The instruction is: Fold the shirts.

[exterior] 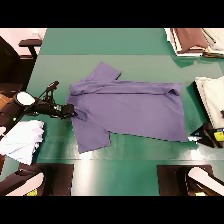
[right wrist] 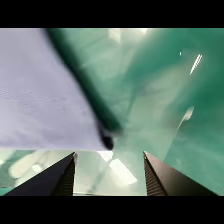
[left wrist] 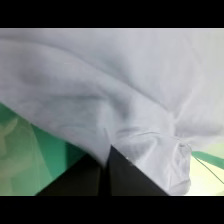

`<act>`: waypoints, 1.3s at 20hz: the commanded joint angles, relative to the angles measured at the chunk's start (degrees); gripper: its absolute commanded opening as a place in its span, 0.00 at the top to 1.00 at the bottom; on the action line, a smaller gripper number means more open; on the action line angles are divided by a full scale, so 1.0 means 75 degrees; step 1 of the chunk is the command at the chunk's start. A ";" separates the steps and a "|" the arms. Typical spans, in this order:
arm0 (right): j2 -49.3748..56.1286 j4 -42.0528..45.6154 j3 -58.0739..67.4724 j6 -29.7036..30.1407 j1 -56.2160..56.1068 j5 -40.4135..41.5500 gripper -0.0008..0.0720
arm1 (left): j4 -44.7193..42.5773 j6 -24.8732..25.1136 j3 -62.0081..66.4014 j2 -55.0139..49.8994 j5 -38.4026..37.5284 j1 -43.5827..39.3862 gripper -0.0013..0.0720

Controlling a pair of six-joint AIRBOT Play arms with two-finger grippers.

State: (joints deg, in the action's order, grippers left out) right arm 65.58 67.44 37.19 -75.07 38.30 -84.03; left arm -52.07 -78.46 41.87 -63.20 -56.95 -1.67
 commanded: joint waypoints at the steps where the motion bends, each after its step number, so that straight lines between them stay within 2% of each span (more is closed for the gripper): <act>1: 0.0323 -0.0825 -0.0726 -0.0041 0.0079 0.0548 0.35 | 0.0000 0.0125 0.0035 0.0006 -0.0017 0.0000 0.95; 5: 0.0740 -0.1055 -0.0644 -0.0067 -0.1451 0.0877 0.38 | 0.0000 0.0125 0.0035 0.0006 -0.0058 0.0000 0.95; 7: 0.0935 -0.1049 -0.0379 -0.0067 -0.2180 0.0909 0.70 | -0.0003 0.0131 0.0035 0.0009 -0.0111 0.0000 0.95; 9: 0.0903 -0.1043 0.0085 -0.0064 -0.2739 0.0927 0.92 | -0.0029 0.0128 0.0044 0.0169 -0.0169 0.0000 0.95; 11: 0.0507 -0.1040 0.0717 -0.0064 -0.3060 0.0921 0.96 | -0.0221 0.0082 0.0224 0.0667 -0.0201 0.0000 0.95; 15: -0.0807 -0.1046 0.2632 -0.0067 -0.3209 0.0743 0.96 | -0.0656 -0.0224 0.1699 0.2081 -0.0816 0.0000 0.95; 19: -0.1912 -0.1037 0.5292 -0.0070 -0.3206 0.0796 0.96 | -0.0664 -0.0224 0.4488 0.3045 -0.0979 0.0000 0.95; 23: -0.2451 -0.0944 0.7941 -0.0076 -0.3203 0.0731 0.97 | -0.0664 -0.0423 0.7717 0.3133 -0.1090 0.0000 0.95; 26: -0.2425 -0.0160 0.9713 -0.0595 -0.3191 0.0172 0.97 | -0.0810 -0.0656 0.9340 0.3115 -0.0962 0.0000 0.95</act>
State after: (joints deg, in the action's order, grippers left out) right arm 48.29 61.76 97.80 -76.93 14.41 -79.85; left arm -57.01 -81.84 99.66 -40.27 -64.71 -1.69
